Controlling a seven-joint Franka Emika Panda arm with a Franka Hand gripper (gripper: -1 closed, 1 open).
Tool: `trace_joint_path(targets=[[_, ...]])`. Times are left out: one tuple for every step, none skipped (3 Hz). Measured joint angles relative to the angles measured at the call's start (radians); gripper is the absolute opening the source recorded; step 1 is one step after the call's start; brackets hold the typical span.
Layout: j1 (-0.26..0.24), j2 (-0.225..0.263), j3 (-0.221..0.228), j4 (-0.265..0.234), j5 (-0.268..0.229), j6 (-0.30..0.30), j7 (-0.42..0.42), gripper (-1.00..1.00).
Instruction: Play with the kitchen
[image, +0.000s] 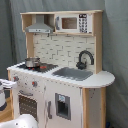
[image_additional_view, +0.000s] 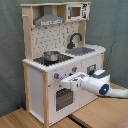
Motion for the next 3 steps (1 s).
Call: trace_joint_path(targets=[[-0.075,0.000,0.007,0.079,0.000,0.000,0.000,1.00],[-0.154,0.000,0.025,0.142,0.001,0.003,0.002,1.00],[-0.214,0.000,0.062,0.201,0.002,0.012,0.042,1.00]])
